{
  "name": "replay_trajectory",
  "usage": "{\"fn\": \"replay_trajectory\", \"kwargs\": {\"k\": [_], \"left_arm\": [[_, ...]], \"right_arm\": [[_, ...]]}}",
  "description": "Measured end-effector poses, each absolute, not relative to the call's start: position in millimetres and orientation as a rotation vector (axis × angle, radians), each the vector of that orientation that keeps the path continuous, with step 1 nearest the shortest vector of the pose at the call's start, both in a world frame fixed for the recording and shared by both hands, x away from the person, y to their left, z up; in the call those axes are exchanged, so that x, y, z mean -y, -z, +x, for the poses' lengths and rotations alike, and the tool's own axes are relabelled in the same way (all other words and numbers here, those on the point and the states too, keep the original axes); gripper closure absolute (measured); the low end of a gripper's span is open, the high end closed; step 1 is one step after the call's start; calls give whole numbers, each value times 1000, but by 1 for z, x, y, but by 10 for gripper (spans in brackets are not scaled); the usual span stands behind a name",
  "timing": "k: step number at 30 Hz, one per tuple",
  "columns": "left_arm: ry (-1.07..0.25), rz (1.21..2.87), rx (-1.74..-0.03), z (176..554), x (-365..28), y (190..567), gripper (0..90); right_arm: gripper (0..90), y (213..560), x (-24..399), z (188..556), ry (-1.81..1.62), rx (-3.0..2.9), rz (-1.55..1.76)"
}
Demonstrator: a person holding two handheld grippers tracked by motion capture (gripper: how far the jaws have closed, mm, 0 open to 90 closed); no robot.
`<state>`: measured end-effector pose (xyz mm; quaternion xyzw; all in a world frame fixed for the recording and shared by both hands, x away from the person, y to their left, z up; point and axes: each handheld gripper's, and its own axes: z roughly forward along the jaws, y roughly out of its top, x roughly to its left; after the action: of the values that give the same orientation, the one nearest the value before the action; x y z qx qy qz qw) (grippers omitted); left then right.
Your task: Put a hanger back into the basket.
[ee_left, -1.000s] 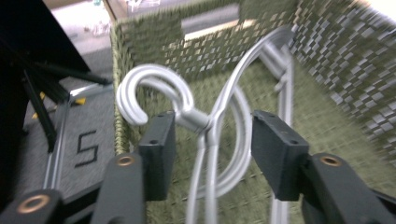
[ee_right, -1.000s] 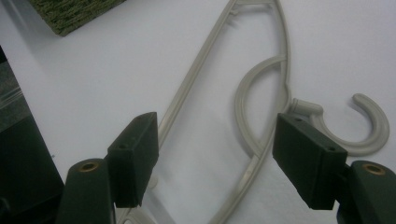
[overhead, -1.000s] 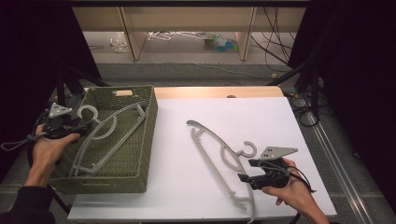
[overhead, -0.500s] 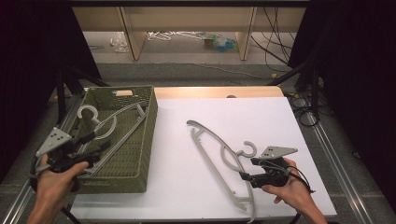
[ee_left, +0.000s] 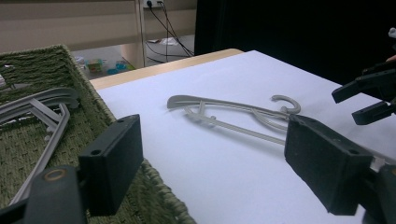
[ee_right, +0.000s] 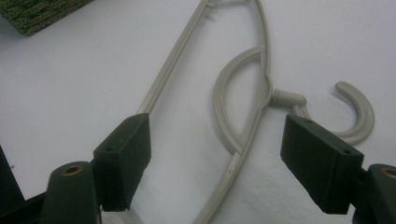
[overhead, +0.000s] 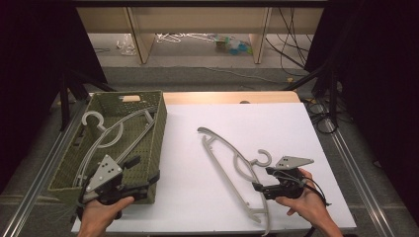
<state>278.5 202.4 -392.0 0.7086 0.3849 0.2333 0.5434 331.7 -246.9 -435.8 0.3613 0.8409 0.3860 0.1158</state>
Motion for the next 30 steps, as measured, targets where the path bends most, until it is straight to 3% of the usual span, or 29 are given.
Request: {"fn": "replay_trajectory", "kwargs": {"k": [16,30], "left_arm": [[-538,1736,-846,252,-171,410,162],[-509,1758,-795,246,-162,419,162]], "right_arm": [[231,442,241,331,-1095,-2500,1076],[272,461,233,345,-902,-2512,1102]]}}
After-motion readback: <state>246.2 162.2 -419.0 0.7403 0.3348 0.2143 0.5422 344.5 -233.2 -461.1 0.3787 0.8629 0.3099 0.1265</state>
